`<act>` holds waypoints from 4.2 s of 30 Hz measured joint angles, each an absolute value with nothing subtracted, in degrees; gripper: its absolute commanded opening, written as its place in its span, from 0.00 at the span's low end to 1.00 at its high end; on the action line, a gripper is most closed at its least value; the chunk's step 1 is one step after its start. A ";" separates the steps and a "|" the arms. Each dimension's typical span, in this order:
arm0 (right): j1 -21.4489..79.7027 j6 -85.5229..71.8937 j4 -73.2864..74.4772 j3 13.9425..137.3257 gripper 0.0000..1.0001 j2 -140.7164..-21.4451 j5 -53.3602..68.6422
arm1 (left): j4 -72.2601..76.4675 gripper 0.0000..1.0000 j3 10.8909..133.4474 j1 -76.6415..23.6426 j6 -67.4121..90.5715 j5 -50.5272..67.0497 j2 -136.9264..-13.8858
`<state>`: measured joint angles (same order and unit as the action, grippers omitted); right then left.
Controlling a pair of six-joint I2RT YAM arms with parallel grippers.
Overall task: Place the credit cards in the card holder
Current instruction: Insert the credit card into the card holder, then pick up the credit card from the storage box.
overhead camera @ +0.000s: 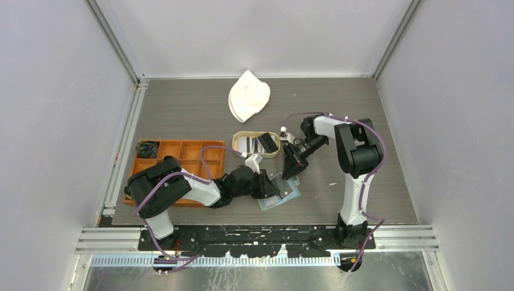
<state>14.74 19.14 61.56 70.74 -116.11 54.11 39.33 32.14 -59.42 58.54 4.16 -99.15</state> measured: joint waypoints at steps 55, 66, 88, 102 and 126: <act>25.04 22.96 63.11 71.55 0.30 -117.45 60.51 | 31.73 0.31 23.14 -56.23 56.23 2.74 -80.31; 28.77 14.06 50.83 67.96 0.17 -112.07 47.53 | 20.45 0.25 21.69 -56.23 54.48 -1.15 -64.93; 31.75 12.36 50.63 69.10 0.17 -107.24 37.82 | 22.68 0.17 27.79 -58.67 55.61 2.17 -85.58; 27.86 17.78 35.55 67.07 0.99 -71.88 23.68 | 15.66 0.54 28.23 -57.93 46.74 0.12 -72.18; 24.91 3.86 36.49 94.00 0.57 -114.61 33.34 | 24.21 0.49 30.30 -40.73 37.54 0.21 -73.78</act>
<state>24.91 3.86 36.49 94.00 -114.61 33.34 24.21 30.30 -40.73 37.54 0.21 -73.78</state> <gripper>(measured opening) 0.554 0.519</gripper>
